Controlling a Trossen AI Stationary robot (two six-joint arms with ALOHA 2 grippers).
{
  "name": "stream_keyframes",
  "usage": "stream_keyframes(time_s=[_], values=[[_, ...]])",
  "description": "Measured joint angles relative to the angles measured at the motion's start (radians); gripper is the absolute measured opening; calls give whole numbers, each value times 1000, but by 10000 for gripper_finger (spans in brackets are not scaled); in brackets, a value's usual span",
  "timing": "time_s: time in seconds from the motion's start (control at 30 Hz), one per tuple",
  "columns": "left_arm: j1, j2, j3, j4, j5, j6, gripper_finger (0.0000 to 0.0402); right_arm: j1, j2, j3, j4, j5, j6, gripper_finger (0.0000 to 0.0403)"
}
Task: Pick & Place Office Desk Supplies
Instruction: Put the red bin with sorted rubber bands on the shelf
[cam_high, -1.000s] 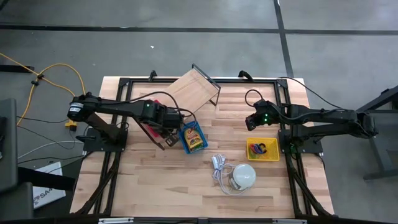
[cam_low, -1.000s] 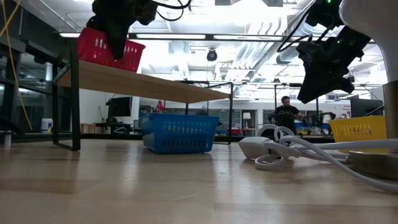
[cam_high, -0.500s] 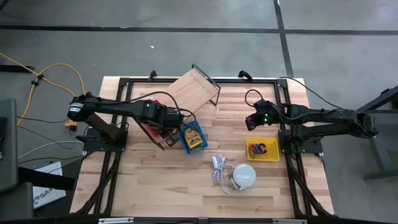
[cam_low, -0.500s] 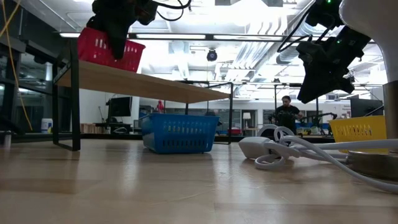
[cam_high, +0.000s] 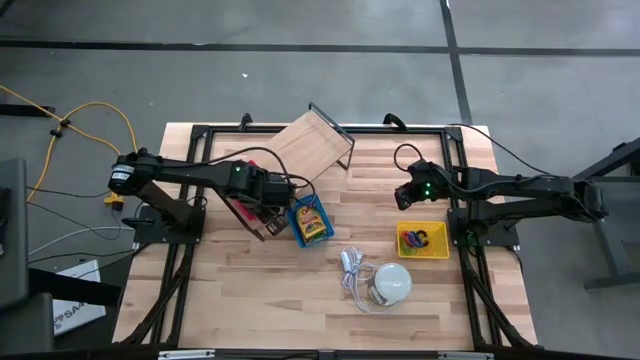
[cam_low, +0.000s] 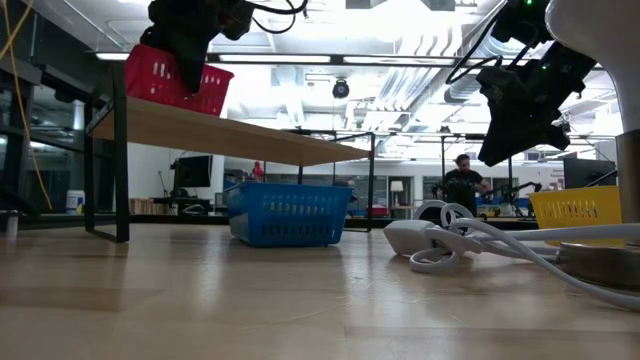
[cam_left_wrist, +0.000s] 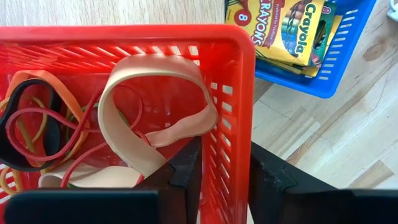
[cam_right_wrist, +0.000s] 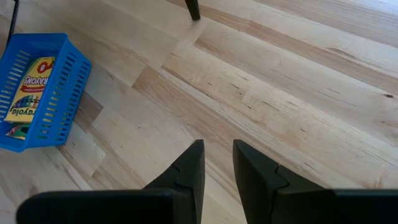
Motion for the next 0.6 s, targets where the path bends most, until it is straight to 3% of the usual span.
stream_keyframes(time_s=[0.6], values=[[0,-62,0,13,4,17,97,0,0,0,0,0,0,71]])
